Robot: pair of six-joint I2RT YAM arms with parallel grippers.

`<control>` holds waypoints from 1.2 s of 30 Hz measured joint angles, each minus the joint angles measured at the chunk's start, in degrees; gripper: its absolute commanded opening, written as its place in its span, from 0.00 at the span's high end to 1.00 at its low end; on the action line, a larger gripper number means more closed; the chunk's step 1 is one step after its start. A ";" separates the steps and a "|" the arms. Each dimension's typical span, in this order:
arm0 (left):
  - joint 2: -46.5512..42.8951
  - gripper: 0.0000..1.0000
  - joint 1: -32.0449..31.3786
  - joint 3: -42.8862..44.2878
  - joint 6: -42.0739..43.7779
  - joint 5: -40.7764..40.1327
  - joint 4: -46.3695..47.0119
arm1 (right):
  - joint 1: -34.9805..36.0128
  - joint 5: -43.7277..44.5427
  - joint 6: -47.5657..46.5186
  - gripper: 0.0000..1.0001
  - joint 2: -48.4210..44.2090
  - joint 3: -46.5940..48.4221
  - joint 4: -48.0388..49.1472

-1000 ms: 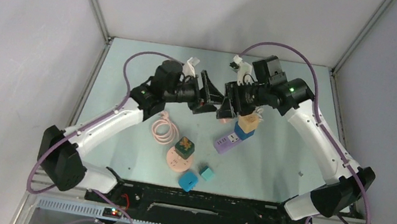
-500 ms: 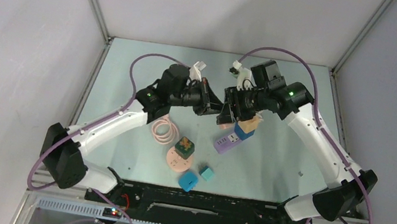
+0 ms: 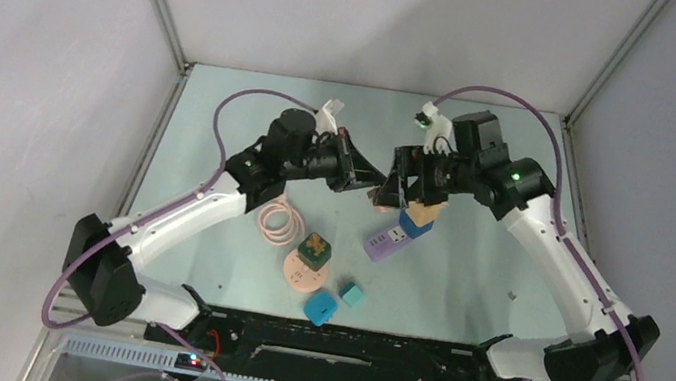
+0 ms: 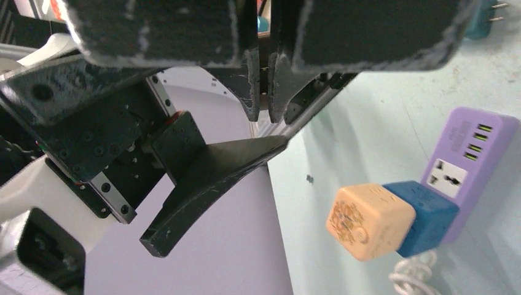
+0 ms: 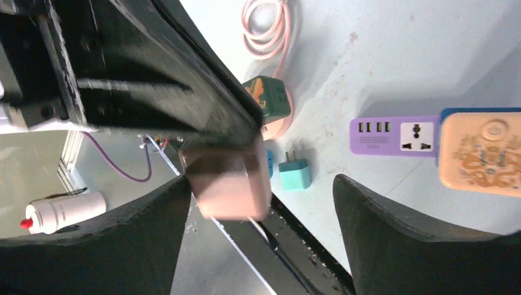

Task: Insert the plug
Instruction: Move the socket to the center of the board.

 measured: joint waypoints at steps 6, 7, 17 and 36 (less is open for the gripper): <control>-3.91 1.00 4.24 -4.68 -0.24 -3.69 3.89 | -9.14 -4.96 5.77 0.04 -6.34 -5.95 5.55; -4.72 1.00 5.14 -5.64 -0.55 -4.63 5.35 | -10.01 -5.77 7.06 0.03 -7.08 -6.56 6.71; -9.11 1.00 6.14 -10.21 -3.26 -8.15 25.29 | -10.25 -17.35 34.27 0.05 -9.97 -20.02 35.36; -9.97 1.00 6.19 -13.29 -7.67 -10.54 39.15 | -5.22 -18.34 59.78 0.45 -5.16 -22.40 72.78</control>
